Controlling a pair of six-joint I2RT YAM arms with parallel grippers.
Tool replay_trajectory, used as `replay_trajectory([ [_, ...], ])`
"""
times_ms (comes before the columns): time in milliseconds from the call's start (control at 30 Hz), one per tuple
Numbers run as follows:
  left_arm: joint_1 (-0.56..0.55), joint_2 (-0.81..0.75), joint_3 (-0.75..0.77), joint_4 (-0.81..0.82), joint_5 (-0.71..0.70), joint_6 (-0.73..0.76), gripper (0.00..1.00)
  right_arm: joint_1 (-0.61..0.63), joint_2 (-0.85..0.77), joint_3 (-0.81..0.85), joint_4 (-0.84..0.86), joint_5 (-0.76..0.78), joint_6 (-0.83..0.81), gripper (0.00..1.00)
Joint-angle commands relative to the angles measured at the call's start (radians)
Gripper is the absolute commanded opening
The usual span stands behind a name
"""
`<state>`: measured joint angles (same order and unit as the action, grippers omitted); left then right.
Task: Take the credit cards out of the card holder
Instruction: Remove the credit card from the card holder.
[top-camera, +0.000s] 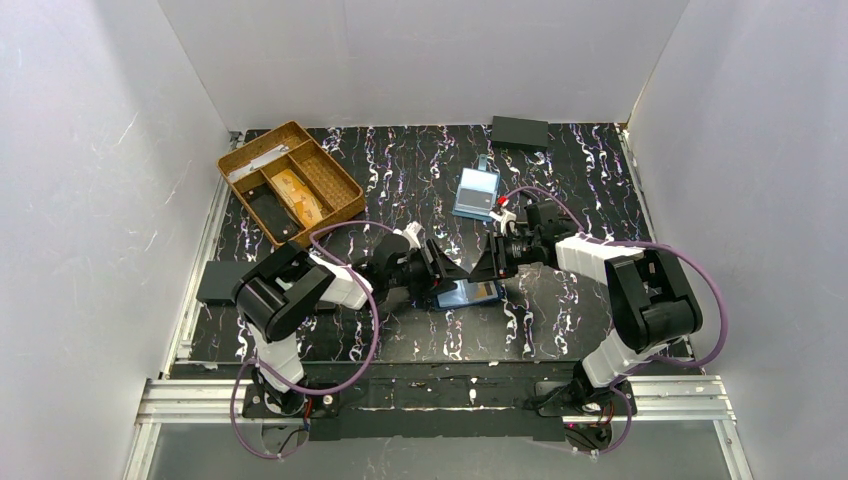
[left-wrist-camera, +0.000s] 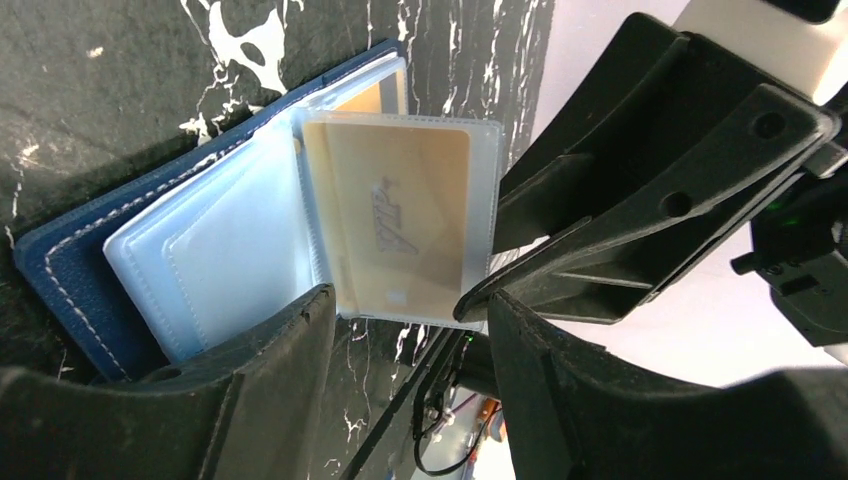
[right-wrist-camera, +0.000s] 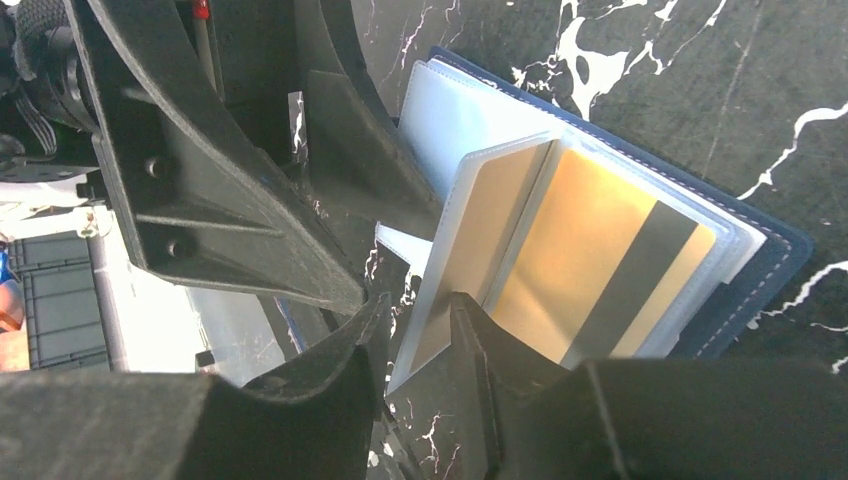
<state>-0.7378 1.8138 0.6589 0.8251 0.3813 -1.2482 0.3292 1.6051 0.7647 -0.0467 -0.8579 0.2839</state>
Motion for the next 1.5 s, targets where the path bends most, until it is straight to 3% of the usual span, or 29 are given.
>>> replay_trajectory([
  [0, 0.014, 0.031, -0.033, 0.091, -0.009, -0.037, 0.57, 0.028, -0.002, 0.038, 0.035, -0.104, 0.014, 0.39],
  [100, 0.020, 0.036, -0.051, 0.132, -0.008, -0.050, 0.62, 0.036, 0.003, 0.045, 0.034, -0.127, 0.008, 0.44],
  [367, 0.024, 0.043, -0.084, 0.204, -0.010, -0.074, 0.63, 0.097, 0.020, 0.067, 0.035, -0.213, 0.001, 0.52],
  [800, 0.035, 0.038, -0.107, 0.252, 0.003, -0.095, 0.59, 0.010, -0.013, 0.064, -0.023, -0.140, -0.080, 0.52],
  [1133, 0.021, 0.050, 0.011, 0.252, 0.116, -0.079, 0.54, -0.042, 0.005, 0.054, -0.089, 0.088, -0.100, 0.53],
  [1467, 0.015, 0.113, 0.025, 0.252, 0.136, -0.100, 0.55, -0.042, 0.065, 0.064, -0.086, 0.043, -0.079, 0.52],
])
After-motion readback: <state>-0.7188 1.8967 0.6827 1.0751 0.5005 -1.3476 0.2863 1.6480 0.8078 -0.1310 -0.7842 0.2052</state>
